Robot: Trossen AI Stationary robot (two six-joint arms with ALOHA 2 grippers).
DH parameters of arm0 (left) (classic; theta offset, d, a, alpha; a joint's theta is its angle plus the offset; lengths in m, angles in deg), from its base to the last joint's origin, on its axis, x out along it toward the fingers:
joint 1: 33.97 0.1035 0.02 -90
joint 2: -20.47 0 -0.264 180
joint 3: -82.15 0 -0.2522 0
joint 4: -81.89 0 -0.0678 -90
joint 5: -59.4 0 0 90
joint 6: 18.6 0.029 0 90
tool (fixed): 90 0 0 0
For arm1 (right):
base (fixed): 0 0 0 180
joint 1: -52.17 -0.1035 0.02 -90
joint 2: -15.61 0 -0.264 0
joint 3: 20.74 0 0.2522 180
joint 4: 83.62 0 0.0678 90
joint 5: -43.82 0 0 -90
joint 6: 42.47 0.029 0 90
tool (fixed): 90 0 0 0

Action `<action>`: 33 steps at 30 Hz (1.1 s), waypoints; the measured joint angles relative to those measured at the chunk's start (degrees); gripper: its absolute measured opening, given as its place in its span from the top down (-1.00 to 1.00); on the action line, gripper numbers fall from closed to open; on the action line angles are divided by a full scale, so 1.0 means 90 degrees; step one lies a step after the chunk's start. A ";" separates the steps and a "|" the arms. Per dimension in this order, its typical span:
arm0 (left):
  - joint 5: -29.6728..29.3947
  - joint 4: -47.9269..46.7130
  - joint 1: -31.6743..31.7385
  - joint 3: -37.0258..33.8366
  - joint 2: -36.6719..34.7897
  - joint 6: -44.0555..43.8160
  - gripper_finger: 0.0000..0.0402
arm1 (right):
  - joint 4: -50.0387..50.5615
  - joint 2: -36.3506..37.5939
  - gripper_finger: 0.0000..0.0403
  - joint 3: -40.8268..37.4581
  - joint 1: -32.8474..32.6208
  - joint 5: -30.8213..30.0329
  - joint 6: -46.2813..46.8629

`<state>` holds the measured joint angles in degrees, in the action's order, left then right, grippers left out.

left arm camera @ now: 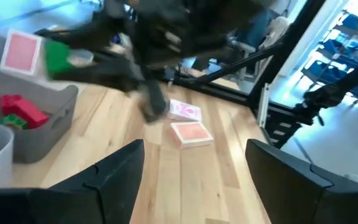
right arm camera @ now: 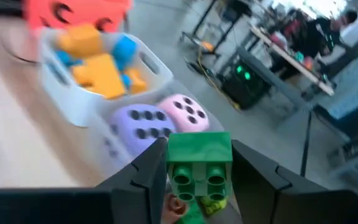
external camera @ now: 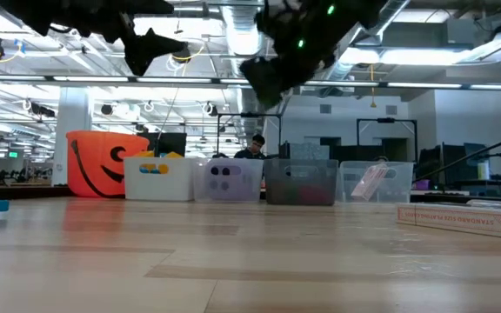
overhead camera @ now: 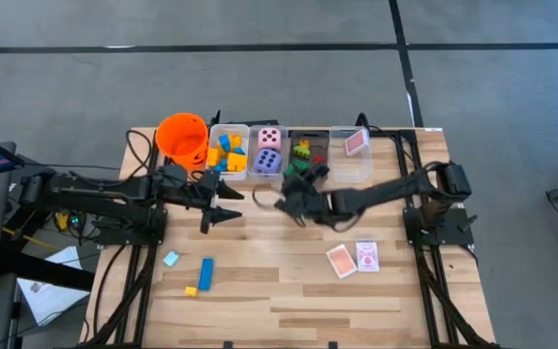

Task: Pick & Place Toys
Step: Put the green game piece into the black bin, then put the blue game piece into the black bin

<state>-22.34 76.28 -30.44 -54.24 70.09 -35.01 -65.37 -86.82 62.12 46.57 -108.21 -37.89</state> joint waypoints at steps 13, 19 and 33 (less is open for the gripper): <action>-0.0140 -0.0385 -0.0002 -0.0003 0.0085 -0.0005 -0.36 | 0.1755 0.0000 0.17 0.0000 0.2173 0.1751 0.1498; -0.0137 -0.0388 -0.0002 -0.0002 0.0085 0.0310 -0.36 | 0.1639 0.0000 -0.04 0.0000 0.2251 0.1915 0.1367; -0.0134 -0.1662 -0.0231 -0.0004 0.0087 0.0710 -0.36 | 0.1130 0.0002 -0.19 0.0000 0.0322 0.2965 0.0549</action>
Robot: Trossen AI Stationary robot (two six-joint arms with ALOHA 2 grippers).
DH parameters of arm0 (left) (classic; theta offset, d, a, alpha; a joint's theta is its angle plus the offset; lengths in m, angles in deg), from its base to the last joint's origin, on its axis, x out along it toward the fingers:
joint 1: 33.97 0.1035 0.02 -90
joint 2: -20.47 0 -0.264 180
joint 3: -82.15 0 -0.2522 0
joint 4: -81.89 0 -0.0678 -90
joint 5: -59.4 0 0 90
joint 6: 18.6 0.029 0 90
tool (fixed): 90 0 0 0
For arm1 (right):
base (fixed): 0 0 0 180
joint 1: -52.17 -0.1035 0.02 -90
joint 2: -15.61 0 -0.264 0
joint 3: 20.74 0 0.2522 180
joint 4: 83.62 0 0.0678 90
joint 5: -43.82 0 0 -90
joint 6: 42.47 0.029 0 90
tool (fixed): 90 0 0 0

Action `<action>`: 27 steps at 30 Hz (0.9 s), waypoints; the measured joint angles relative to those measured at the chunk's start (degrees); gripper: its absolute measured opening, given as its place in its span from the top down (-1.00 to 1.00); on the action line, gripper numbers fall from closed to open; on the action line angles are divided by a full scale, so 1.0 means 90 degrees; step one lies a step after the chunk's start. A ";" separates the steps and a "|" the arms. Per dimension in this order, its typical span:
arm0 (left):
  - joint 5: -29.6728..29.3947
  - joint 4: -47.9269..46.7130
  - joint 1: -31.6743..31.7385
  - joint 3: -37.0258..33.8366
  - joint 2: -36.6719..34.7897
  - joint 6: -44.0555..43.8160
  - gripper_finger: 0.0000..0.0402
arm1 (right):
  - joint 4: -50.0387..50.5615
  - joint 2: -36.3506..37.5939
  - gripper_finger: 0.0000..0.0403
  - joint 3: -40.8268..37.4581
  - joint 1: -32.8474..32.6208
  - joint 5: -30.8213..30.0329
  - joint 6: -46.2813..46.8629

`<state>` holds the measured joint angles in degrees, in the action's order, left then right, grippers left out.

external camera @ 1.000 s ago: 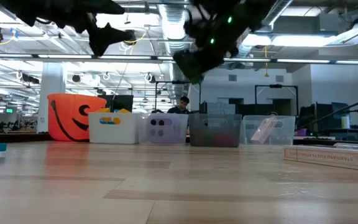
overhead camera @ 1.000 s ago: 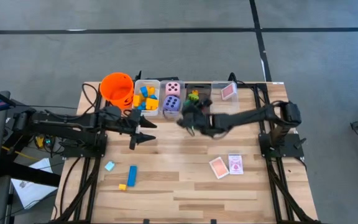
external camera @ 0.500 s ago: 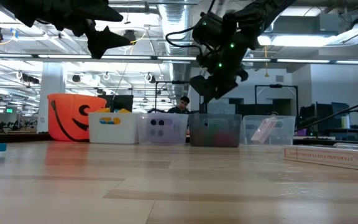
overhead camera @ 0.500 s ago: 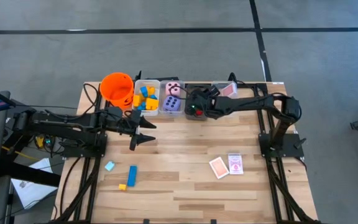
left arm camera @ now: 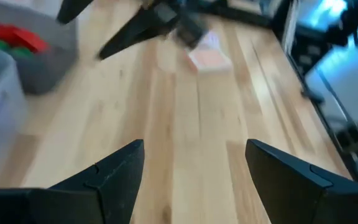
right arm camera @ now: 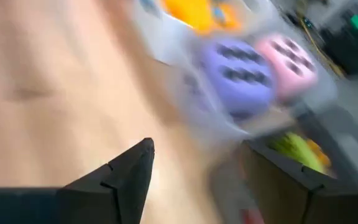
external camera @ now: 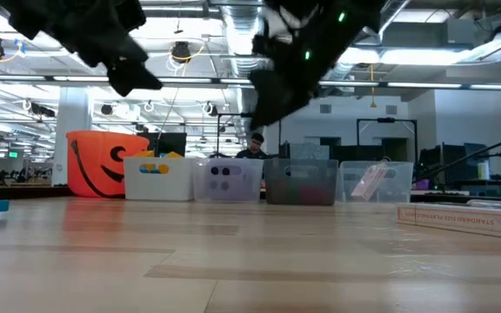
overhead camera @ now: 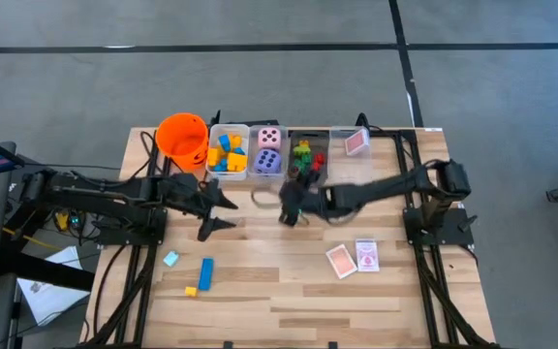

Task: Pick & Place Toys
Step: Put the blue game piece into the black bin

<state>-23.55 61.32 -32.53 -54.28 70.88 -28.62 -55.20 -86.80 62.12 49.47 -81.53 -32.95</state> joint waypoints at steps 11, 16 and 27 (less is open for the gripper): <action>0.0004 -0.0661 -0.1815 -0.0001 0.0000 0.0220 -0.36 | -0.1244 -0.0002 -0.19 0.0000 -0.1990 -0.0005 -0.0768; 0.0015 -0.0732 -0.2690 -0.0001 0.0199 -0.0165 -0.36 | -0.1417 -0.0007 -0.19 0.0000 -0.2343 -0.0021 -0.0436; -0.0892 -0.0702 -0.3695 -0.0001 0.1639 -0.1187 -0.36 | -0.1586 -0.0007 -0.19 0.0002 -0.2653 -0.0003 0.0460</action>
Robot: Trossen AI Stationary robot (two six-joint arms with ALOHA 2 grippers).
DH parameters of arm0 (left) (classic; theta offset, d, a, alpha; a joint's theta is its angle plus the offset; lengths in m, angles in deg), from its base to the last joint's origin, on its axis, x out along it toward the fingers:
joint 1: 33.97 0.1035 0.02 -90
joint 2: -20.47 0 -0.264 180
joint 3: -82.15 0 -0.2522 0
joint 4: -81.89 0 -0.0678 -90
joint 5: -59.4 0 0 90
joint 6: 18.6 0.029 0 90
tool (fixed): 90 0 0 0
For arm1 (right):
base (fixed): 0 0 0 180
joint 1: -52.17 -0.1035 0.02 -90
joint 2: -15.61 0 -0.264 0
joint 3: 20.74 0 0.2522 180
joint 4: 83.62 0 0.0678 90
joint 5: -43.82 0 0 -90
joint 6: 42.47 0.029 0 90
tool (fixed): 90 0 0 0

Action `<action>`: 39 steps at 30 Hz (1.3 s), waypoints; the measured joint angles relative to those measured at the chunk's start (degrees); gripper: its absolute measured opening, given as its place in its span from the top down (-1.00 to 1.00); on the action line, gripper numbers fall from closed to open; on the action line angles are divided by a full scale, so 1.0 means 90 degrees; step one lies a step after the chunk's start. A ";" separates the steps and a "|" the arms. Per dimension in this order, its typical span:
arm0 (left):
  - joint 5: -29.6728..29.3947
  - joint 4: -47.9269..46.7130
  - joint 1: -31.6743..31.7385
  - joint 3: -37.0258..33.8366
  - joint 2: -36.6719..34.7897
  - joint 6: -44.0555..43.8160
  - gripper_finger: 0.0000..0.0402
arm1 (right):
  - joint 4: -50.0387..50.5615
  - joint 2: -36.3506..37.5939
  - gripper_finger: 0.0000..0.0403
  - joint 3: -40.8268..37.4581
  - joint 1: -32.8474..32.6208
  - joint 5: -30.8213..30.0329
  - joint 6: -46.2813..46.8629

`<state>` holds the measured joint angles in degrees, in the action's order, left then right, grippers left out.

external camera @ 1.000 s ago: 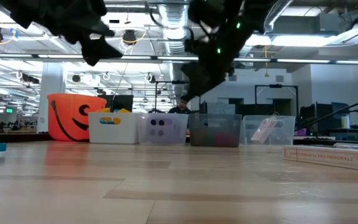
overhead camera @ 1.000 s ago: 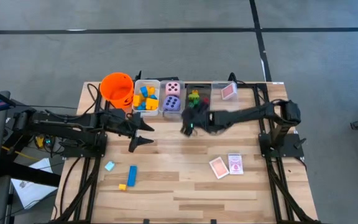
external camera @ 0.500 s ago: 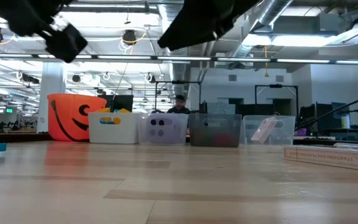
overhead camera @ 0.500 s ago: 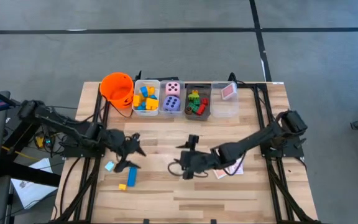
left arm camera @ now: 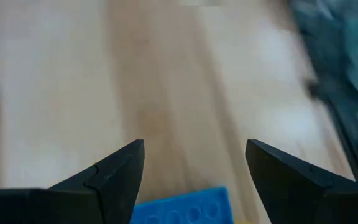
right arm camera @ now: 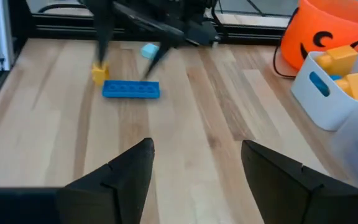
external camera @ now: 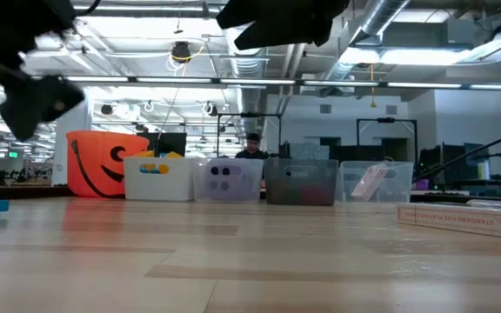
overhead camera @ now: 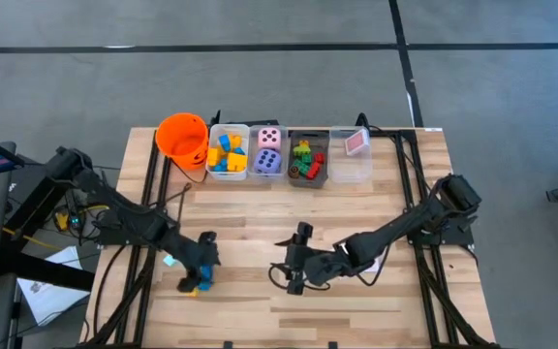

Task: Pick & Place Toys
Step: Put the blue game piece into the black bin

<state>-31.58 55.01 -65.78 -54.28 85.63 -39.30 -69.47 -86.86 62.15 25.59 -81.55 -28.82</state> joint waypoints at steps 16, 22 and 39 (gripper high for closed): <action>-0.0332 -0.1531 0.0413 0.0000 0.0219 -0.6183 -0.36 | -0.0268 0.0000 -0.19 0.0000 0.0179 -0.0068 0.0653; 0.0100 -0.1894 0.0397 0.0000 0.0219 -0.7132 -0.36 | -0.0112 0.0000 -0.19 0.0000 0.0312 -0.0072 0.0654; -0.0312 -0.2164 0.0233 0.0835 0.1953 -0.7756 -0.36 | 0.0075 0.0000 -0.19 0.0000 0.0480 -0.0072 0.0706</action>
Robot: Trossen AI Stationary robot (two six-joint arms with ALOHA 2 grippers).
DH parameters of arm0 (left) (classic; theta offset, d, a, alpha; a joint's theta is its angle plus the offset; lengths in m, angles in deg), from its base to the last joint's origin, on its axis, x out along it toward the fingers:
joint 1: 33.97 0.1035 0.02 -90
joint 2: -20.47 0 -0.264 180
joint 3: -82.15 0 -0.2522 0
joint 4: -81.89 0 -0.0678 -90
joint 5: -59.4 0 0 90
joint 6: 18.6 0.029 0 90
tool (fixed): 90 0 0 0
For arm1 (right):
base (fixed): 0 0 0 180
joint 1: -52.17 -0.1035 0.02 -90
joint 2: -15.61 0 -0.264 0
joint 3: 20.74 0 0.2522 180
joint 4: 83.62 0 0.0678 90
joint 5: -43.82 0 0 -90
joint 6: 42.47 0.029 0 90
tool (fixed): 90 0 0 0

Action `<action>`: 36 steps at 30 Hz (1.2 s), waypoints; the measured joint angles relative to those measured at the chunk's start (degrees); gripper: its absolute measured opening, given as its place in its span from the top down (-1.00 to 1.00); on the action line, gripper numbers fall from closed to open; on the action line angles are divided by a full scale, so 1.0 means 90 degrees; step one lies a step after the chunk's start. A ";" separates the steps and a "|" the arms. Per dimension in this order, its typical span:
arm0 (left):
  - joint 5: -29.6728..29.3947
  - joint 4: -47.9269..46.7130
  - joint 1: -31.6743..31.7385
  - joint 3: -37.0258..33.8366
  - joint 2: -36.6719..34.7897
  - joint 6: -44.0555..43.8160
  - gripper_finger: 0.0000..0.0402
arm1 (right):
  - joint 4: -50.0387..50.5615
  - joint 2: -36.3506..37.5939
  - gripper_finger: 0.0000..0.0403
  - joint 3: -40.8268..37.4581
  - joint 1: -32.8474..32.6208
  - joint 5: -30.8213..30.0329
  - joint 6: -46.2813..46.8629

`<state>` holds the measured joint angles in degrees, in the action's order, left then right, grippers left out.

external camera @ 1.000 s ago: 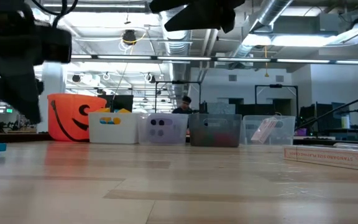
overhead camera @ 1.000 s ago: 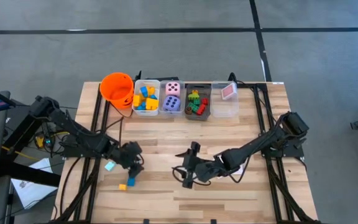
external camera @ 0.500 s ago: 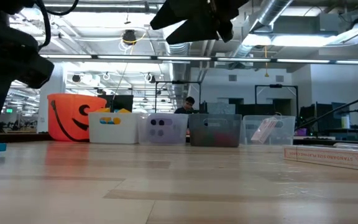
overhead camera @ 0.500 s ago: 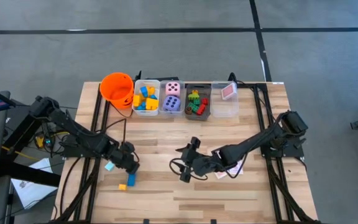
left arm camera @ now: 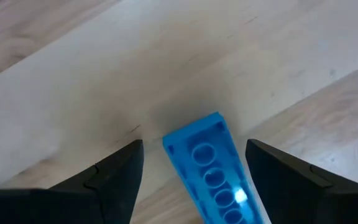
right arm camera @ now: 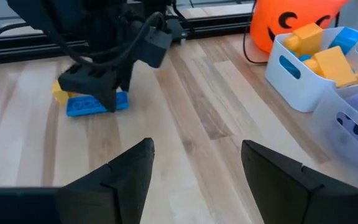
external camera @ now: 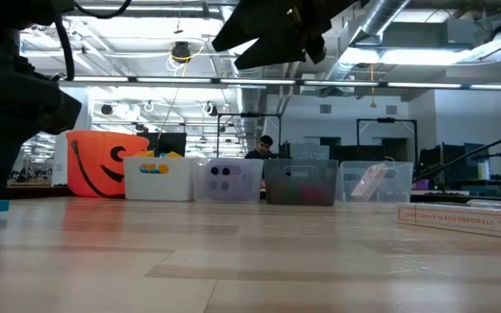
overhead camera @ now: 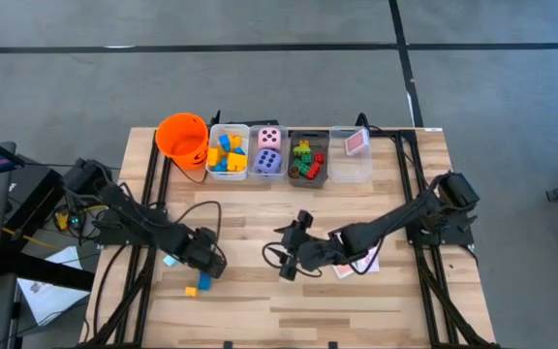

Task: Pick & Place Toys
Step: Put the blue game piece into the black bin

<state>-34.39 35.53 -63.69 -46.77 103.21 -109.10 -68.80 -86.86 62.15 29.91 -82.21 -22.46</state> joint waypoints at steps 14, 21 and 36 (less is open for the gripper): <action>-0.0273 -0.0231 -0.0236 0.0426 0.0507 -0.0401 -0.36 | 0.0406 -0.0002 -0.19 0.0000 -0.0560 0.0023 -0.0002; -0.0278 -0.0231 -0.0333 0.0423 0.0507 -0.0551 -0.36 | 0.0758 -0.0002 -0.19 0.0000 -0.0743 0.0024 -0.0052; -0.0204 -0.0156 -0.0358 0.0423 0.0512 -0.1002 0.38 | 0.1049 -0.0002 -0.19 0.0000 -0.0878 0.0007 0.0096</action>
<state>-36.22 34.12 -66.91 -42.96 107.82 -118.12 -59.36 -86.88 62.15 22.01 -82.14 -21.59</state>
